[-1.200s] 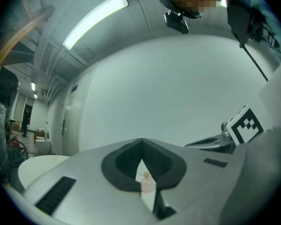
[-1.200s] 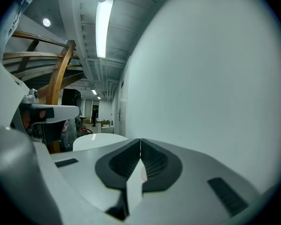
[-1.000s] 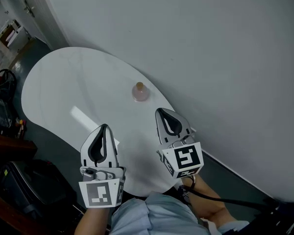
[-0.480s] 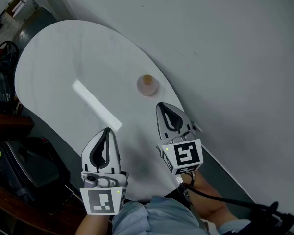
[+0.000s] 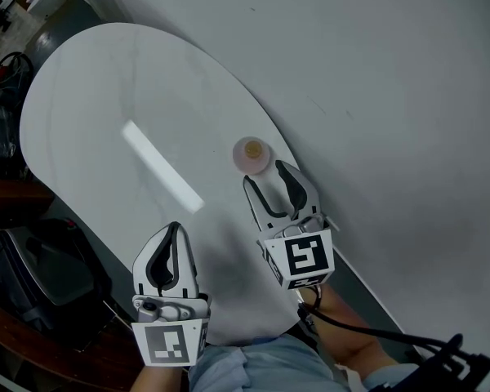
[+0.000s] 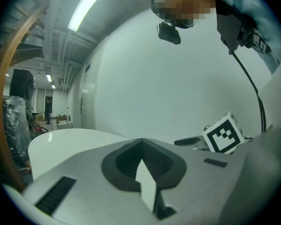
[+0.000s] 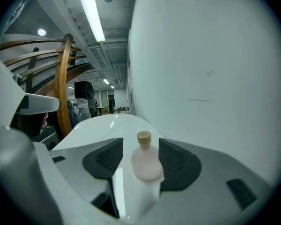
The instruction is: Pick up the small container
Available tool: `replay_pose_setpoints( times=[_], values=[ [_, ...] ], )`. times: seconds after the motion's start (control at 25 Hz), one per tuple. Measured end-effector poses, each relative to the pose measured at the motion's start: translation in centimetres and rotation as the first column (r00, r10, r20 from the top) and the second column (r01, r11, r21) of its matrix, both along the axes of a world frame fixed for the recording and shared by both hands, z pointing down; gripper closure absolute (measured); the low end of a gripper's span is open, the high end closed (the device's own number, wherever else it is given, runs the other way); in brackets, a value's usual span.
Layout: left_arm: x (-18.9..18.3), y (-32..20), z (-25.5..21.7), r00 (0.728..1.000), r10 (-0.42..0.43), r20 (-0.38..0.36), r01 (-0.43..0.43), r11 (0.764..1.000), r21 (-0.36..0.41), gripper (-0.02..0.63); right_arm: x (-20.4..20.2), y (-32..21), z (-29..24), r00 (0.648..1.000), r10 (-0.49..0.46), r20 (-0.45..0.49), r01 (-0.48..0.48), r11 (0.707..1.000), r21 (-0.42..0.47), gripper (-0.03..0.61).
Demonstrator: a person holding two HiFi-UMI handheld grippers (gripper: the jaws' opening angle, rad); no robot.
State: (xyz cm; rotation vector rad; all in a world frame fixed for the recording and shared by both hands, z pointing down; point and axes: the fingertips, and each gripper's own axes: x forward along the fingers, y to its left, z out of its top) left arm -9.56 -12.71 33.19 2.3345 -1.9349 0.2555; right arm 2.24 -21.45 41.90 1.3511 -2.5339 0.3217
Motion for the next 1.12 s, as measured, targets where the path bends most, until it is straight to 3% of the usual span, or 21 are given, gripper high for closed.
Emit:
replay_pose_setpoints(
  times=[0.2,0.4,1.12],
  values=[
    [-1.3,0.9,1.2,0.998,-0.060,-0.032,0.056,0.994,-0.095,0.615,-0.8,-1.3,-0.5,1.000,-0.004,-0.026,0.004,1.000,0.011,0.341],
    [-1.6,0.3,-0.2,0.999,-0.037,-0.022,0.036,0.999,-0.022,0.615,-1.7,-2.7,-0.7,0.998,-0.017,-0.054,0.018,0.999,0.030,0.345],
    [-3.2,1.2,-0.2,0.996,-0.089,-0.011,0.088,0.994,-0.059,0.615,-2.2,-4.5,0.9,0.990,0.008,-0.142,-0.009,1.000,-0.007,0.449]
  ],
)
